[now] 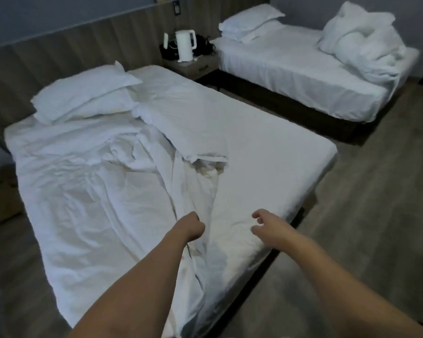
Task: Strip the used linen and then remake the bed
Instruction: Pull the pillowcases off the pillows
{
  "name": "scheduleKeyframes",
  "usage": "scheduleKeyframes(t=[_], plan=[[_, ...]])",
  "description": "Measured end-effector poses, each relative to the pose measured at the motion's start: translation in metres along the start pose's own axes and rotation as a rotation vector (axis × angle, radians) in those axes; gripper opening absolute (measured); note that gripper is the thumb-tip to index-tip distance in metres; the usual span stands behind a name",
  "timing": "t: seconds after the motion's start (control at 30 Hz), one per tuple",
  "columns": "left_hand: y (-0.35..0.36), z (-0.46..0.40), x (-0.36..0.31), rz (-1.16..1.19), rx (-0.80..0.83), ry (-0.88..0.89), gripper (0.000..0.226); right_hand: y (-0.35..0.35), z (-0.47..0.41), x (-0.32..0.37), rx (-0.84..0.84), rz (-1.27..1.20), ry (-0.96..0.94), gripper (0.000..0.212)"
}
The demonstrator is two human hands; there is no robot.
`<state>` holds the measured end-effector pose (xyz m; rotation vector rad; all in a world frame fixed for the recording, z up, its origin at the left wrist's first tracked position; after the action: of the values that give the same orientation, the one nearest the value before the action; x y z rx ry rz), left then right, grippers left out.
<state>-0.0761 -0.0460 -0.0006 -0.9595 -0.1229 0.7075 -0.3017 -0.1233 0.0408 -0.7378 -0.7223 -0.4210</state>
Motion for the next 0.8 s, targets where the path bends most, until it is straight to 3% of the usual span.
scheduleKeyframes(t=[0.17,0.4,0.47,0.57,0.7,0.8], plan=[[-0.057,-0.023,-0.001,0.132,-0.203,-0.145,0.015,-0.018,-0.064,0.054,0.136,0.046,-0.195,0.045],[-0.047,-0.086,0.031,0.345,-0.135,-0.359,0.018,-0.034,-0.143,0.081,0.277,0.057,-0.227,0.047],[-0.042,-0.122,0.034,0.388,-0.098,-0.385,0.029,-0.043,-0.173,0.074,0.273,0.089,-0.201,0.046],[-0.032,-0.194,0.039,0.541,-0.067,-0.445,0.064,-0.060,-0.220,0.056,0.230,0.142,-0.124,0.044],[-0.008,-0.263,0.047,0.712,-0.084,-0.669,0.102,-0.075,-0.275,0.035,0.229,0.252,-0.029,0.043],[-0.010,-0.278,0.034,0.787,-0.141,-0.697,0.089,-0.078,-0.303,0.036,0.226,0.277,-0.019,0.043]])
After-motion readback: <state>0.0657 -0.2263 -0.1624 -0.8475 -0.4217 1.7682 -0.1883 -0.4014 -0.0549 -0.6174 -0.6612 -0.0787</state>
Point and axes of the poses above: each hand's wrist, its own z-axis away from the middle knuckle, its own y-axis out of the palm, x = y × z, the point moved 3 cm from there along -z, towards the middle knuckle, and after that the axes turned 15 degrees about -z, right-handed, at the moved point
